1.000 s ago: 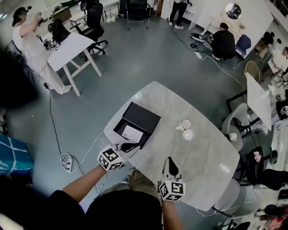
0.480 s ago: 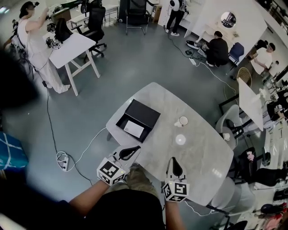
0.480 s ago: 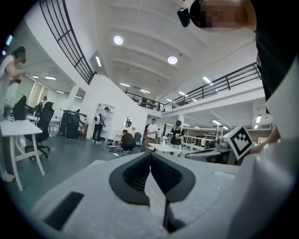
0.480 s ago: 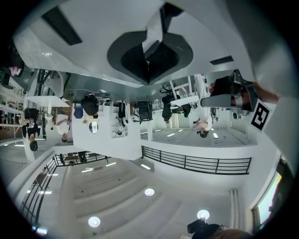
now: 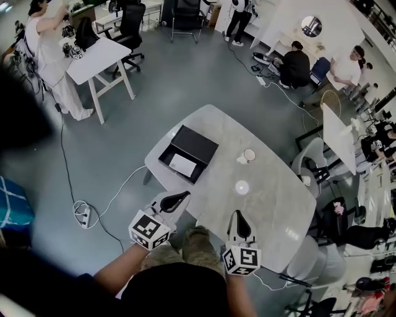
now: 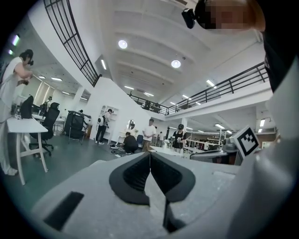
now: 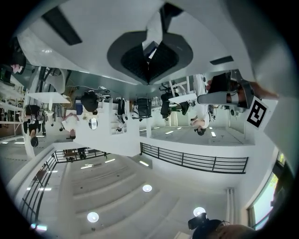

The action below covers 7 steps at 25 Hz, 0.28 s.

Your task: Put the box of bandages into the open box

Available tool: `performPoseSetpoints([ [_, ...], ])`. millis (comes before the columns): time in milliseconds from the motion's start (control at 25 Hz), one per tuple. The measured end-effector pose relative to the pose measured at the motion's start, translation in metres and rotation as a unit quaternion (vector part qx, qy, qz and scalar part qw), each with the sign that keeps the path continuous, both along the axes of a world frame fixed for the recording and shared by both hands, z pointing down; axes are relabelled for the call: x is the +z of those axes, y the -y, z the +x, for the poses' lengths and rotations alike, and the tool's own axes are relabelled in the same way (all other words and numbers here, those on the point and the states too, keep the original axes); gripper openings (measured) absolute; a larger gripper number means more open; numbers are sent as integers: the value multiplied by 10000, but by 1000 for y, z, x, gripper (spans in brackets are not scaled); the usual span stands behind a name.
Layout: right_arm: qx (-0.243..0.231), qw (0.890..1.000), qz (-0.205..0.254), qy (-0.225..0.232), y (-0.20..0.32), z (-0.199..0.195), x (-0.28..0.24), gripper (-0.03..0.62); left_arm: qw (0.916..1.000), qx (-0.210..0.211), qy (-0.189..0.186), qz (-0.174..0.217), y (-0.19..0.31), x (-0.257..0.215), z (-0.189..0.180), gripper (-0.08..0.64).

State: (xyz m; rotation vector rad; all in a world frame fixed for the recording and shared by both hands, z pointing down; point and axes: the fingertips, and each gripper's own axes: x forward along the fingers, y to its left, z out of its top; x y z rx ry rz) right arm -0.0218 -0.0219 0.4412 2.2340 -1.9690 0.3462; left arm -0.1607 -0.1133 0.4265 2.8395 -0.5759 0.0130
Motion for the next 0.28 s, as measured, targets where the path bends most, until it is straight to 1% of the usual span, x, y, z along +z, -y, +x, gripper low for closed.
performPoseSetpoints([
  [160,129,9999,-25,-79,-20,12,-3,12,10000,68,-2,6,-19,2,9,20],
  [280,335,9993,-40,-168,-45,30,-5,12,9996,224,-135,103,-41,-1,29,20],
])
